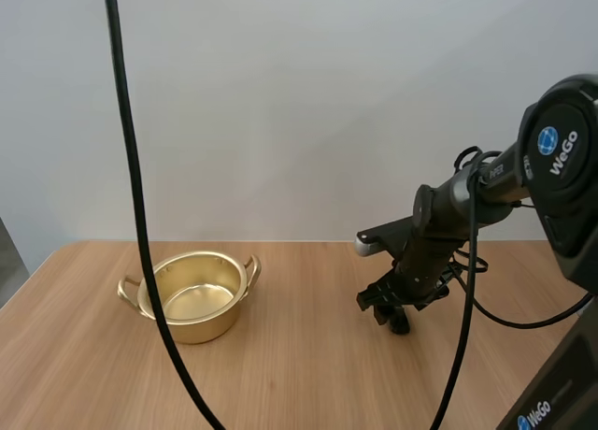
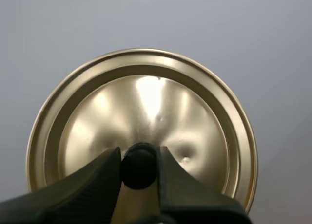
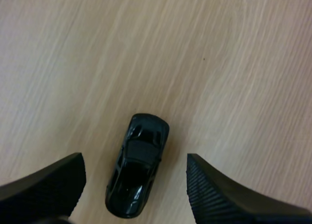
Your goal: Open the pot, put the car inside, and close it
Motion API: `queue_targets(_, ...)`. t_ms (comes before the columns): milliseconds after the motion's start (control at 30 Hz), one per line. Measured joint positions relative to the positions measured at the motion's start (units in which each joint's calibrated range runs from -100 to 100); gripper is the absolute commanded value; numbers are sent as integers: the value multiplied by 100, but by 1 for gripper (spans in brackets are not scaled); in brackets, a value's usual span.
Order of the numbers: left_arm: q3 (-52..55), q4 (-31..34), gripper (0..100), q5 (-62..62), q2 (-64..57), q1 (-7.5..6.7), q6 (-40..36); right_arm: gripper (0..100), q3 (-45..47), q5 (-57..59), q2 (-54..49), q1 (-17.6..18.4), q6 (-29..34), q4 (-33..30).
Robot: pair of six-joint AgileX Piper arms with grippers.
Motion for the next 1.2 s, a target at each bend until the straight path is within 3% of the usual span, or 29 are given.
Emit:
queue_targets(200,0,0,0,0,0,0,0,77,-30,-49,141,0,-23,0)
queue_targets(267,0,0,0,0,0,0,0,54,-84,-70,204,0,-34,0)
queue_targets(300,0,0,0,0,0,0,0,38,-88,-54,250,0,-34,0)
queue_targets(333,0,0,0,0,0,0,0,13,-105,-30,268,0,-52,29)
queue_targets(367,0,0,0,0,0,0,0,0,-112,-54,283,0,-94,45)
queue_targets(567,0,0,0,0,0,0,0,0,-207,2,244,0,-579,399)
queue_targets(833,0,0,0,0,0,0,0,0,-967,724,-722,92,-1518,1683)
queue_targets(1067,0,-22,0,-376,-210,0,0,0,-1841,1551,-1836,682,-2534,2854)
queue_targets(1200,0,-123,0,-582,-396,0,0,0,-2209,1357,-1932,1135,-2736,3566)
